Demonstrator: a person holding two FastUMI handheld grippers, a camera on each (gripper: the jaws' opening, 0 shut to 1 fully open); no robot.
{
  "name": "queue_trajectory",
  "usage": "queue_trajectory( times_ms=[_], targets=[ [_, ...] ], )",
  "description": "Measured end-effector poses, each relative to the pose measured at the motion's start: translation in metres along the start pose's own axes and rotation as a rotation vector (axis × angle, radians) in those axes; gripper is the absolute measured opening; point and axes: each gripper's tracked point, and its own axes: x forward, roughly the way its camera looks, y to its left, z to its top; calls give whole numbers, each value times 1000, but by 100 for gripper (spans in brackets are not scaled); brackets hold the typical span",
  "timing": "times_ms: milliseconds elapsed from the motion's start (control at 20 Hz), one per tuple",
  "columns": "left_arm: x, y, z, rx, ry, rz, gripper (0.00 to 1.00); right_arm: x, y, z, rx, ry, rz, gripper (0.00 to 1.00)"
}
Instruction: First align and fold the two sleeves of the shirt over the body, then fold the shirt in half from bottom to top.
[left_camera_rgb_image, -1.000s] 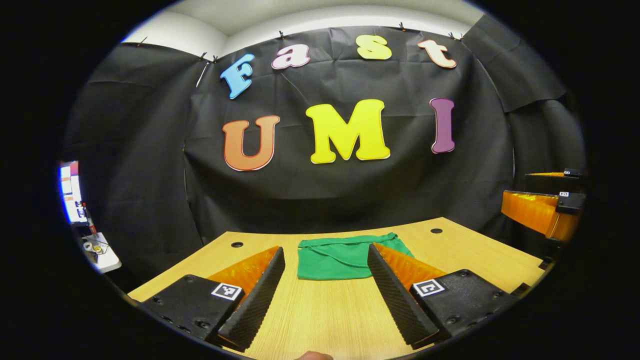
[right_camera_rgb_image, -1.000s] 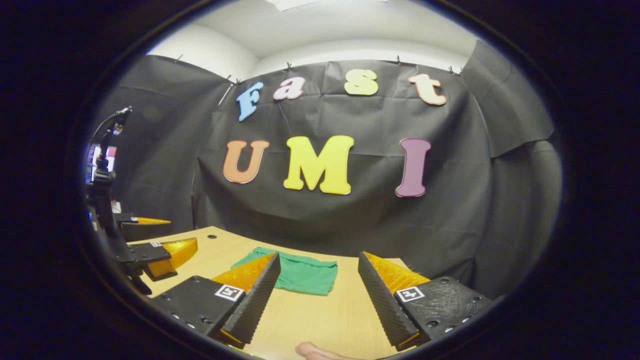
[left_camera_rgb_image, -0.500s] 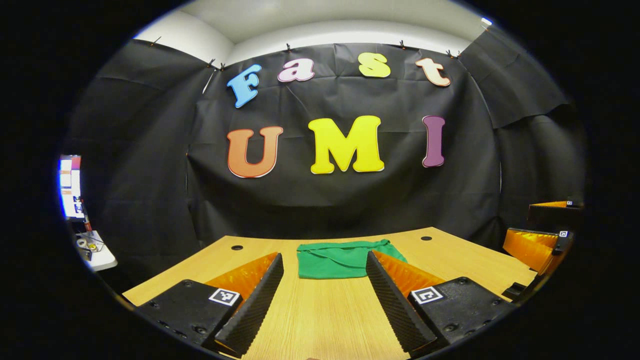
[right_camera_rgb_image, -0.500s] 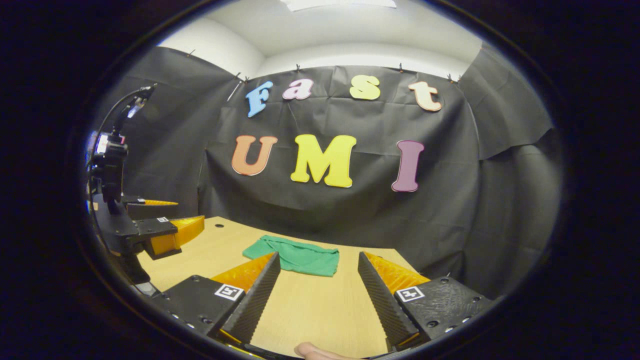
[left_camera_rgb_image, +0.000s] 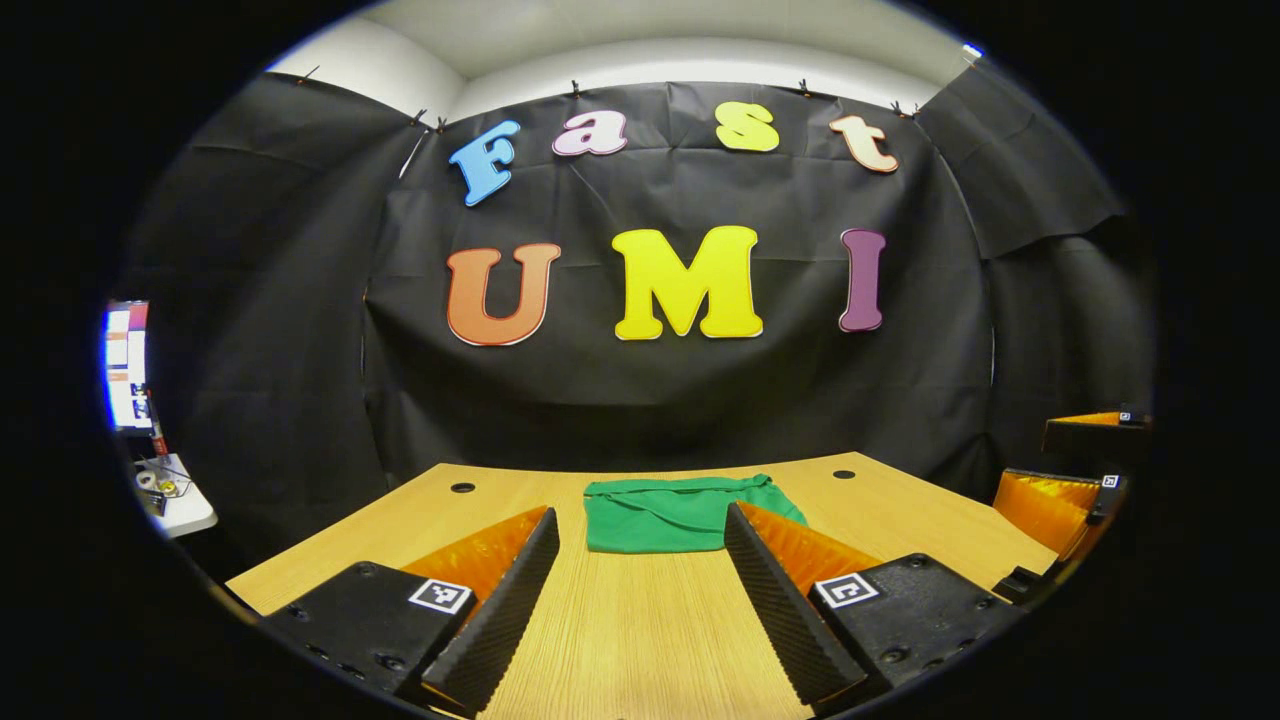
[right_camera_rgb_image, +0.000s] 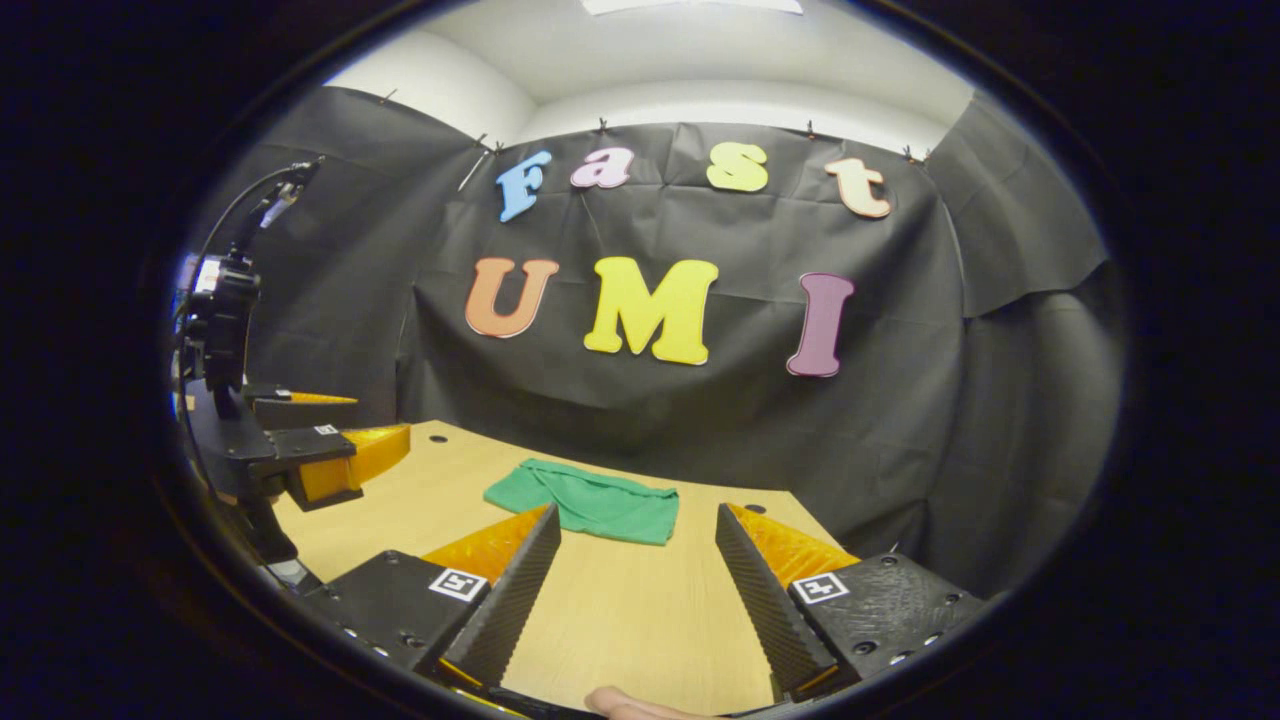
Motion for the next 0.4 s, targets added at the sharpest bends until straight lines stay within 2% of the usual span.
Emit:
queue_trajectory(
  times_ms=[400],
  targets=[
    [1, 1, 1, 17, -4, -1, 100, 7, -3, -17, 9, 40, 0, 95]
  ],
)
